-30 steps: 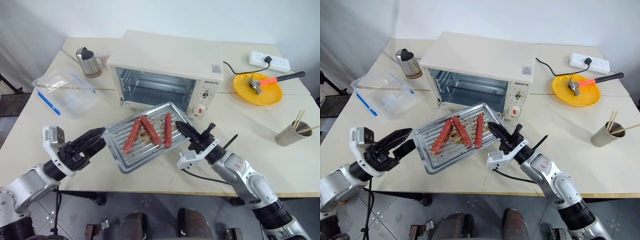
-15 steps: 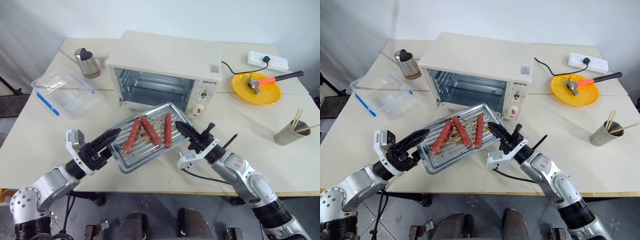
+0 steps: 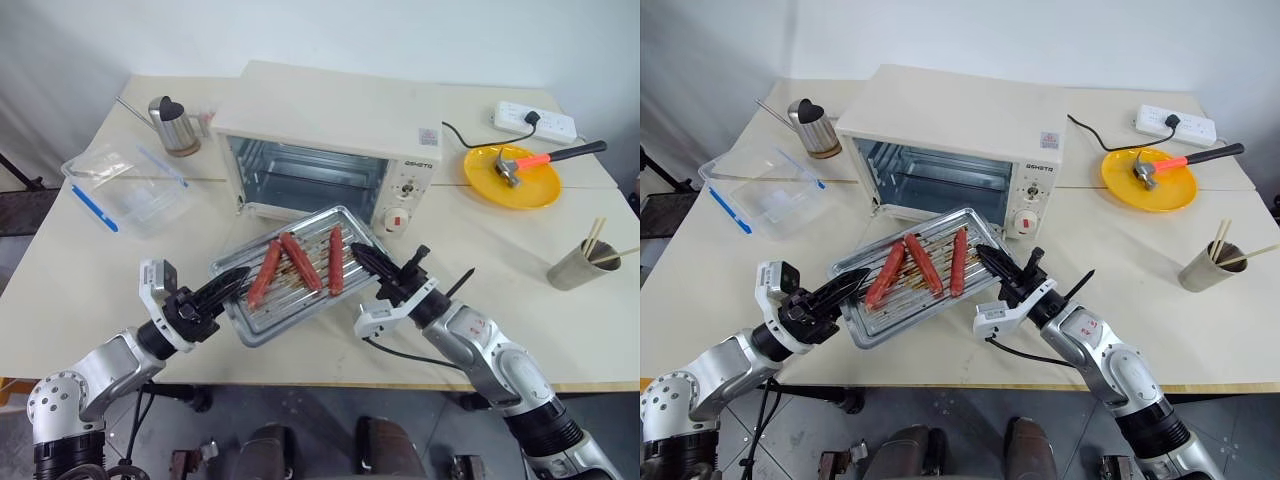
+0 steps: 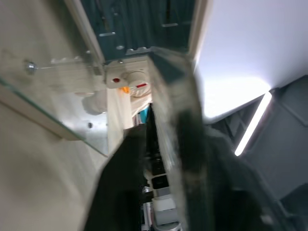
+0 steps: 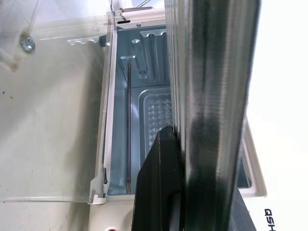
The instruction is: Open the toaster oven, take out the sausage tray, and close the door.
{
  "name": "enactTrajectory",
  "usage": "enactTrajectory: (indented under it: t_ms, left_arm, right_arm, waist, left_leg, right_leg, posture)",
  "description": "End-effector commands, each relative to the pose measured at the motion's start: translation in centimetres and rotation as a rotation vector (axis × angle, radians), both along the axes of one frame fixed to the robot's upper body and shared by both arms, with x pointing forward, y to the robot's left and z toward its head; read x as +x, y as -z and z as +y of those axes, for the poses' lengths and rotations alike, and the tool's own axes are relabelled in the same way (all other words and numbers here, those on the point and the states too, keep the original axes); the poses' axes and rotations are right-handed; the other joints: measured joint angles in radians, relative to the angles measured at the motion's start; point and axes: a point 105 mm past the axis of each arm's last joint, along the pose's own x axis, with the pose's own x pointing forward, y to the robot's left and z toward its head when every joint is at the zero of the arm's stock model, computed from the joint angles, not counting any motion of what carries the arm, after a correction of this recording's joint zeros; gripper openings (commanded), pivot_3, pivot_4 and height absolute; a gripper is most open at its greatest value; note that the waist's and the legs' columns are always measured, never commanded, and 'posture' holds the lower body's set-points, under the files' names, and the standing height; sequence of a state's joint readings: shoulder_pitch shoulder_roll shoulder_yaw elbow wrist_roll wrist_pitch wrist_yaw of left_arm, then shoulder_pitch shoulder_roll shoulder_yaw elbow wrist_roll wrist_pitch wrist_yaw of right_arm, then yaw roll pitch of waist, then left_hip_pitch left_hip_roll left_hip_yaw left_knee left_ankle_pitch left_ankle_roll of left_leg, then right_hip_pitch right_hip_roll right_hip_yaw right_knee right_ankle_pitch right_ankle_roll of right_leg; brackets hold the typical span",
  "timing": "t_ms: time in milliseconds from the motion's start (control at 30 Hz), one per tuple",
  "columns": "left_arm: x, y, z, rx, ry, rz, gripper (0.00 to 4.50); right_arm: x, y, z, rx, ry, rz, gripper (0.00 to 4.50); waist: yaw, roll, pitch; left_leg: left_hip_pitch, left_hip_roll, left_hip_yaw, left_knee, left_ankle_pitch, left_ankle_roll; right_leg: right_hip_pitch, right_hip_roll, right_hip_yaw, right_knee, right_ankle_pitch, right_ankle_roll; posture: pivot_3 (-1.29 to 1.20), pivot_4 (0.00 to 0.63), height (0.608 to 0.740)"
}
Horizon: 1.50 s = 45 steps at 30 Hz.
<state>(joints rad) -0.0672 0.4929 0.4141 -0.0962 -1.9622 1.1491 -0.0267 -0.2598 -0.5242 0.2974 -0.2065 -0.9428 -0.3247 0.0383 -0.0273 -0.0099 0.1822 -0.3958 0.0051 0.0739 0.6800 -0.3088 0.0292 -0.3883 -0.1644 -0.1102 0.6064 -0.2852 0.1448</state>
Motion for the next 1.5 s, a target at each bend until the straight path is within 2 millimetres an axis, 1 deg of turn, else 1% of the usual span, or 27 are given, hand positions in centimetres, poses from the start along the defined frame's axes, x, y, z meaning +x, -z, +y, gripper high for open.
enactTrajectory:
  t_ms: [33, 67, 100, 233, 333, 567, 700, 833, 1000, 1167, 1300, 1433, 1500]
  left_arm:
    - [-0.1, 0.2, 0.2, -0.012, -0.018, 0.01, 0.38]
    - [-0.2, 0.2, 0.1, -0.02, -0.021, 0.008, 0.15]
    - [-0.2, 0.3, 0.1, -0.02, -0.022, 0.011, 0.02]
    - [-0.4, 0.5, 0.0, -0.024, -0.034, 0.02, 0.01]
    - [-0.4, 0.7, -0.1, -0.026, -0.051, 0.031, 0.0]
    - [-0.4, 0.7, -0.7, -0.032, -0.078, 0.034, 0.0]
    - [-0.3, -0.1, -2.1, -0.047, -0.111, 0.018, 0.0]
    - [-0.4, 0.0, -2.2, -0.046, -0.137, 0.029, 0.0]
    - [-0.7, 0.4, -2.0, -0.033, -0.156, 0.053, 0.0]
    - [-1.3, 1.4, -1.2, -0.005, -0.162, 0.087, 0.0]
    - [-1.4, 1.7, -0.9, -0.005, -0.175, 0.096, 0.0]
    - [-1.3, 1.7, -0.6, -0.022, -0.212, 0.107, 0.0]
    - [-1.4, 1.7, -0.4, -0.033, -0.249, 0.112, 0.0]
  right_arm:
    - [-0.5, -2.3, -0.4, 0.083, -0.014, -0.057, 0.0]
    - [-0.5, -2.3, -0.4, 0.086, -0.014, -0.055, 0.0]
    - [-0.5, -2.3, -0.4, 0.087, -0.015, -0.052, 0.0]
    - [-0.7, -2.1, -0.2, 0.089, -0.027, -0.042, 0.0]
    - [-0.8, -2.0, 0.0, 0.084, -0.04, -0.035, 0.78]
    - [-0.9, -1.8, 0.0, 0.078, -0.05, -0.017, 3.1]
    - [-1.0, -1.7, 0.0, 0.078, -0.053, -0.009, 4.44]
    - [-1.1, -1.5, -0.3, 0.073, -0.054, 0.008, 4.48]
    - [-1.0, -1.8, -1.1, 0.08, -0.04, 0.044, 4.48]
    - [-0.5, -2.6, -2.3, 0.113, -0.009, 0.071, 4.48]
    - [-1.0, -2.9, -2.8, 0.135, -0.047, 0.113, 4.48]
    - [-2.1, -2.2, -3.6, 0.119, -0.095, 0.227, 4.48]
    - [-2.4, -2.4, -4.5, 0.18, -0.109, 0.35, 4.48]
  waist:
    - [0.0, 0.0, 0.0]
    - [0.0, 0.0, 0.0]
    - [0.0, 0.0, 0.0]
    - [0.0, 0.0, 0.0]
    - [0.0, 0.0, 0.0]
    - [0.0, 0.0, 0.0]
    - [0.001, 0.0, 0.0]
    - [0.002, 0.0, 0.0]
    - [0.001, 0.0, 0.0]
    - [0.002, 0.0, 0.0]
    - [0.003, 0.0, 0.0]
    - [0.008, 0.0, 0.0]
    - [0.009, 0.0, 0.0]
  left_leg:
    - [0.0, 0.0, 0.0, 0.0, 0.0, 0.0]
    - [0.0, 0.0, 0.001, 0.0, 0.0, 0.0]
    - [0.0, 0.0, 0.001, 0.0, 0.0, 0.0]
    - [0.0, 0.001, 0.001, 0.0, 0.0, 0.0]
    - [0.0, 0.001, 0.003, -0.001, 0.0, 0.0]
    - [0.0, 0.002, 0.005, -0.001, 0.0, 0.0]
    - [0.0, 0.003, 0.005, -0.001, 0.0, 0.0]
    - [0.0, 0.003, 0.006, -0.001, 0.0, 0.0]
    - [0.0, 0.004, 0.008, -0.002, 0.0, 0.0]
    - [0.0, 0.005, 0.009, -0.002, 0.0, 0.0]
    - [0.0, 0.006, 0.011, -0.002, 0.0, 0.0]
    - [0.0, 0.006, 0.011, -0.004, 0.0, 0.0]
    - [0.0, 0.006, 0.011, -0.004, -0.001, 0.0]
  right_leg:
    - [0.0, 0.0, 0.0, 0.0, 0.0, 0.0]
    - [0.0, 0.0, 0.001, 0.0, 0.0, 0.0]
    - [0.0, 0.0, 0.001, 0.0, 0.0, 0.0]
    - [0.0, 0.0, 0.001, -0.001, 0.0, 0.0]
    - [-0.001, 0.0, 0.001, -0.002, 0.0, 0.0]
    - [-0.001, 0.001, 0.003, -0.003, 0.0, 0.0]
    - [-0.001, 0.001, 0.003, -0.004, 0.0, 0.0]
    - [-0.001, 0.002, 0.003, -0.005, 0.0, 0.0]
    - [-0.001, 0.002, 0.003, -0.006, 0.0, 0.0]
    - [-0.001, 0.003, 0.003, -0.008, 0.0, 0.0]
    - [-0.001, 0.003, 0.004, -0.01, -0.001, -0.001]
    - [-0.001, 0.003, 0.004, -0.013, 0.0, -0.001]
    - [-0.001, 0.003, 0.004, -0.014, 0.0, -0.001]
  posture:
    - [0.0, 0.15, 0.74]
    - [0.0, 0.15, 0.74]
    - [0.0, 0.15, 0.74]
    - [0.0, 0.15, 0.74]
    - [0.0, 0.15, 0.74]
    - [0.0, 0.15, 0.74]
    - [0.0, 0.15, 0.74]
    - [0.0, 0.15, 0.74]
    - [0.0, 0.15, 0.74]
    - [0.0, 0.15, 0.74]
    - [0.0, 0.15, 0.74]
    - [0.0, 0.15, 0.74]
    - [0.0, 0.15, 0.74]
